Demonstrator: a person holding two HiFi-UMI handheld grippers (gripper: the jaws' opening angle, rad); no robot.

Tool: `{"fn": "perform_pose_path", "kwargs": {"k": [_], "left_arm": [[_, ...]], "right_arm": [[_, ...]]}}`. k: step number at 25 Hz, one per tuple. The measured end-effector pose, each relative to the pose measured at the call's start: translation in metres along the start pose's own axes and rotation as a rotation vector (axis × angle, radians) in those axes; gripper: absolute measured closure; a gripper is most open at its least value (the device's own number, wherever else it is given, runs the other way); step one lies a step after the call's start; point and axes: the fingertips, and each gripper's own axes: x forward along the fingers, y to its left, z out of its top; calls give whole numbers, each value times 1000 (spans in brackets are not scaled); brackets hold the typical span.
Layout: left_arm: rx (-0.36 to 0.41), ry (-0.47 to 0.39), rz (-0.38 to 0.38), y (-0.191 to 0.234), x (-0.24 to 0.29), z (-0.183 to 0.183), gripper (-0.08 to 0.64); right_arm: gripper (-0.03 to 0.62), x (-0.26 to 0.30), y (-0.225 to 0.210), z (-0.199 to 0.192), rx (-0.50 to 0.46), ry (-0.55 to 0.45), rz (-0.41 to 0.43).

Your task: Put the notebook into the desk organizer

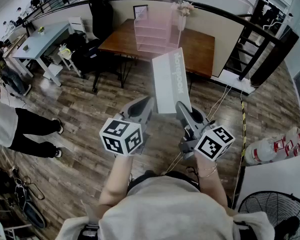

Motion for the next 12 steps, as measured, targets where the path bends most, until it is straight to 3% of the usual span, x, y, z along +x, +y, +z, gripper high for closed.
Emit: {"fn": "perform_pose_path", "kwargs": {"k": [4,12], "left_arm": [[-30,26,17,8,-4,-14,558],[-11,-1,39,12,-10,-12,558]], "right_arm": [[575,9,7,-12,34,3,9],[577,10,16,-18,-1,9,2]]}}
